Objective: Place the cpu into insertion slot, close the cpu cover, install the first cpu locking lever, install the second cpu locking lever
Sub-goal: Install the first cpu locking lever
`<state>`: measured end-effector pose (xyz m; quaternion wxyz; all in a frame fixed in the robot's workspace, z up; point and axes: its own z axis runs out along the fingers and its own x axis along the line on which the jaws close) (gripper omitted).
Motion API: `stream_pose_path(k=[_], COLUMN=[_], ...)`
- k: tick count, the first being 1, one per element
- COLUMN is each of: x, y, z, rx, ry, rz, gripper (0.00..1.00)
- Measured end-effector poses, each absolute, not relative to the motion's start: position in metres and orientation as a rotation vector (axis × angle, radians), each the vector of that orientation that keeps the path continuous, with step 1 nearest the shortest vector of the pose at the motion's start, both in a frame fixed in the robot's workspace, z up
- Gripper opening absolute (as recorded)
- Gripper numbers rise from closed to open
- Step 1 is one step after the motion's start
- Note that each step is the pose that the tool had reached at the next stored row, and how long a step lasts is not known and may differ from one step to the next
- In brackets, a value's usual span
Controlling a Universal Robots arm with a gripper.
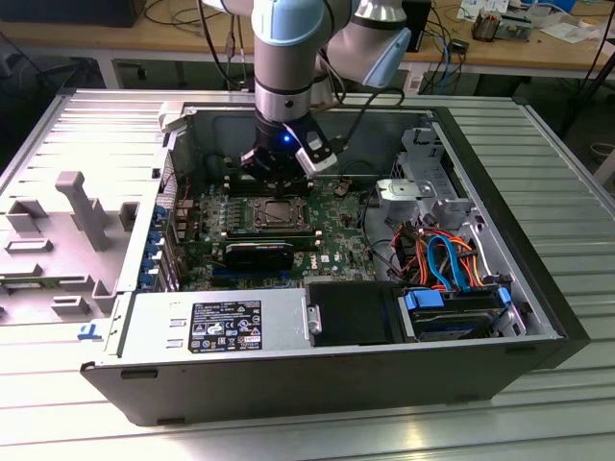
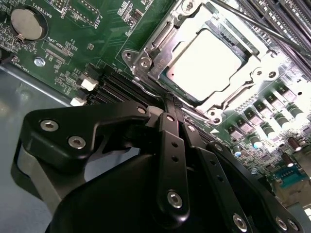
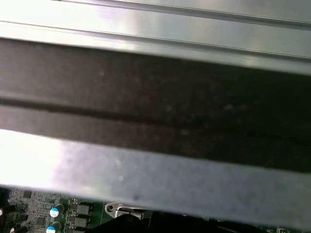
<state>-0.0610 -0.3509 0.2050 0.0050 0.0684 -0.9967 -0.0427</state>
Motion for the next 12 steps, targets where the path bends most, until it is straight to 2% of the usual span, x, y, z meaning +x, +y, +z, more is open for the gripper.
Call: stream_pose_path(k=[12], x=[-0.0535], y=[-0.3510], z=[0.2045], rx=[0.218], ry=[-3.121], rz=[-0.134], gripper=[0.11])
